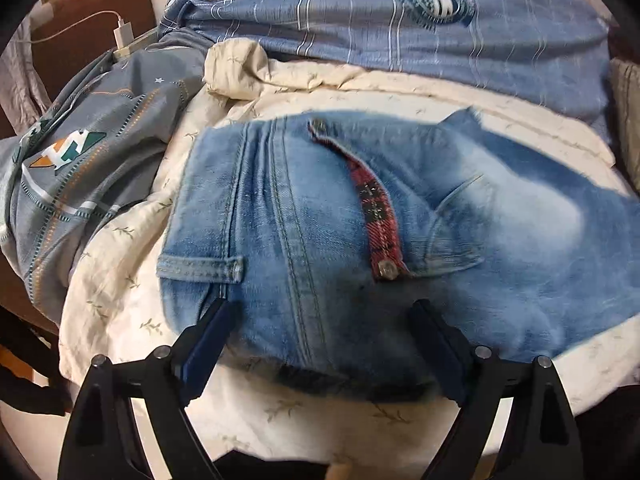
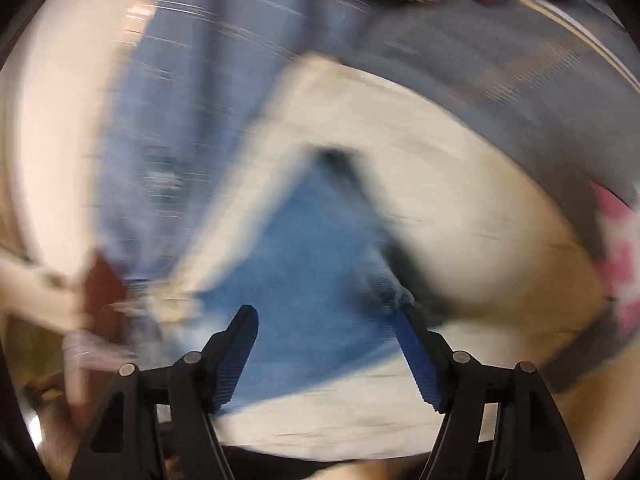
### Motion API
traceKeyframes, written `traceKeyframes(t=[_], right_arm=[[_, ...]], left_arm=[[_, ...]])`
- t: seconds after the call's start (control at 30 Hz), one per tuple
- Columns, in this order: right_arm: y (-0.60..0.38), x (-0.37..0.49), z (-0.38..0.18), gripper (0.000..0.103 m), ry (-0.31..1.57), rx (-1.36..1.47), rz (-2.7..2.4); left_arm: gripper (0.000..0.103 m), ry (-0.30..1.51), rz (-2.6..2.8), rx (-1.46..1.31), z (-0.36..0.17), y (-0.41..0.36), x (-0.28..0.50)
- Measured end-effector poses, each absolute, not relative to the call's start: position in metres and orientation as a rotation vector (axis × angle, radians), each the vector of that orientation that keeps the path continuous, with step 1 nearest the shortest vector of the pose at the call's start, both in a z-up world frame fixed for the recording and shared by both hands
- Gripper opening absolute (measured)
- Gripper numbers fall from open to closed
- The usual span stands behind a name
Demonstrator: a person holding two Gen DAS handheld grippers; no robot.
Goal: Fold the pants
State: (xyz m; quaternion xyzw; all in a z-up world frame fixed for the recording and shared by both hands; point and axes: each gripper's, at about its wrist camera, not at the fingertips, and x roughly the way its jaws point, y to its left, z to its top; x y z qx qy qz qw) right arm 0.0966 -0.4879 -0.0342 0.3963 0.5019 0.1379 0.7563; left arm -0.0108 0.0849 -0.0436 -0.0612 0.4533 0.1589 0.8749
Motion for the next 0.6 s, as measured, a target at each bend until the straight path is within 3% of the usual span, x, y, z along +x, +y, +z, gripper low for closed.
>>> traceKeyframes(t=[0.17,0.3,0.37,0.47,0.57,0.6], right_arm=[[-0.467,0.097,0.021,0.069,1.023,0.657,0.305],[-0.448,0.135,0.043,0.072,0.994,0.549,0.294],[-0.44,0.157,0.048,0.072,0.985,0.604,0.364],[-0.421,0.193,0.032,0.073,1.028,0.757,0.602],[-0.429,0.219,-0.008,0.073,1.1,0.662,0.382],[-0.443,0.221,-0.03,0.067,1.139,0.751,0.314]], left_arm=[[0.091,0.782,0.36,-0.204,-0.007,0.098,-0.022],[0.091,0.916,0.41,-0.152,-0.04,0.106,0.001],[0.099,0.921,0.404,-0.139,-0.054,0.108,0.003],[0.1,0.913,0.407,-0.129,-0.061,0.104,-0.003],[0.1,0.913,0.394,-0.137,-0.059,0.106,-0.004],[0.1,0.917,0.389,-0.145,-0.058,0.107,-0.007]])
